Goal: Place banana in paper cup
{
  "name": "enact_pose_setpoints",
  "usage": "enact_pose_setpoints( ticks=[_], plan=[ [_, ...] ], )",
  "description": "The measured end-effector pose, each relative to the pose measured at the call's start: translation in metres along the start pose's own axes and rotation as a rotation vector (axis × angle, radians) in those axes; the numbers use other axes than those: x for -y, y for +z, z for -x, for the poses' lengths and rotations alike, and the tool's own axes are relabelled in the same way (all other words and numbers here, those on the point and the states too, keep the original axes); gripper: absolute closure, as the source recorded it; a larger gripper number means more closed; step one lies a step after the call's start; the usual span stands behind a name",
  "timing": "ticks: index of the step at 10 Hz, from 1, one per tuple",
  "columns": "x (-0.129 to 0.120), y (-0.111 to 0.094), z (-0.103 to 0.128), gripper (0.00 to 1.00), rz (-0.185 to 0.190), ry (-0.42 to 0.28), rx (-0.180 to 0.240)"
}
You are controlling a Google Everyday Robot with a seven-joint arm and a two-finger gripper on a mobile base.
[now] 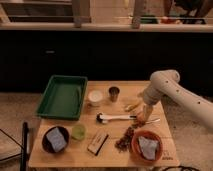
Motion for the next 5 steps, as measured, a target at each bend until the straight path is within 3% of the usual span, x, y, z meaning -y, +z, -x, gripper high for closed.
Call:
enact_pose_setpoints(
  ticks=[5],
  plan=[
    [0.012, -0.014, 0.010, 0.20, -0.083, -0.057, 0.050]
  ],
)
